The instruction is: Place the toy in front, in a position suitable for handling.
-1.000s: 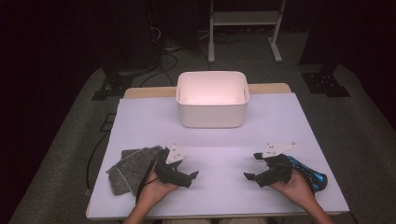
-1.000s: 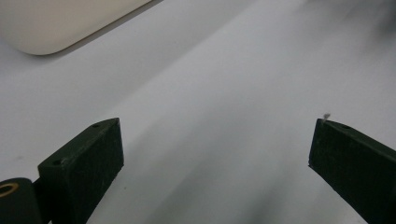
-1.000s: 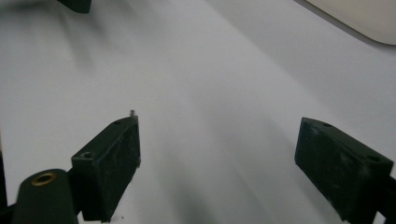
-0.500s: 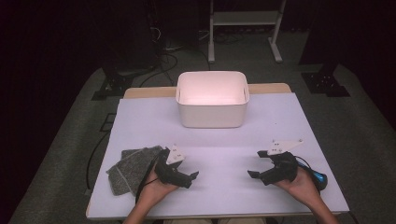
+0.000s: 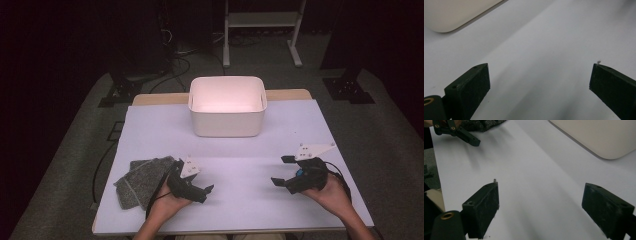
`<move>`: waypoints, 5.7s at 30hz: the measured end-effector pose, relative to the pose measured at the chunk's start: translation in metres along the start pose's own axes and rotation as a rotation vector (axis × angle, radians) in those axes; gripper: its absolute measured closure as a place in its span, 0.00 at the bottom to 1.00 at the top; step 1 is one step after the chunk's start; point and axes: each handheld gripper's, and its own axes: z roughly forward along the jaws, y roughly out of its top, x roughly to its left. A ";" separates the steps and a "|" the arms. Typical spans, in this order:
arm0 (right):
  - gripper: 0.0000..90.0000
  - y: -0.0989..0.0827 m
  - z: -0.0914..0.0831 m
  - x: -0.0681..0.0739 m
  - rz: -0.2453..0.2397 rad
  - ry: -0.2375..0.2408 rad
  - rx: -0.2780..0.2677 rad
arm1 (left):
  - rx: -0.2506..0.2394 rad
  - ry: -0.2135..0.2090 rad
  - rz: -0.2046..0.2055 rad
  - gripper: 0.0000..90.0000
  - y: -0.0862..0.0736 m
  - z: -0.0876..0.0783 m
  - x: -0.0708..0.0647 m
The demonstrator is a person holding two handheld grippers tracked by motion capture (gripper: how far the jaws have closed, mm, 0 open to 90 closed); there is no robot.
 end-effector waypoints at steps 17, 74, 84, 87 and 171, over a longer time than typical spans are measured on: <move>0.15 -0.003 -0.026 -0.011 -0.002 -0.012 0.078 | 0.004 0.001 0.003 0.03 0.000 -0.002 0.000; 0.15 -0.084 -0.043 -0.061 0.124 -0.124 0.390 | 0.030 0.020 0.029 0.03 -0.002 0.002 0.003; 0.16 -0.080 -0.030 -0.059 0.073 -0.133 0.474 | 0.039 0.028 0.040 0.03 -0.002 0.002 0.004; 0.17 -0.078 -0.028 -0.059 0.060 -0.138 0.501 | 0.040 0.030 0.039 0.03 -0.002 0.001 0.005; 0.30 0.083 0.128 0.093 -0.554 0.283 0.630 | 0.005 0.085 -0.049 0.05 -0.016 -0.071 0.067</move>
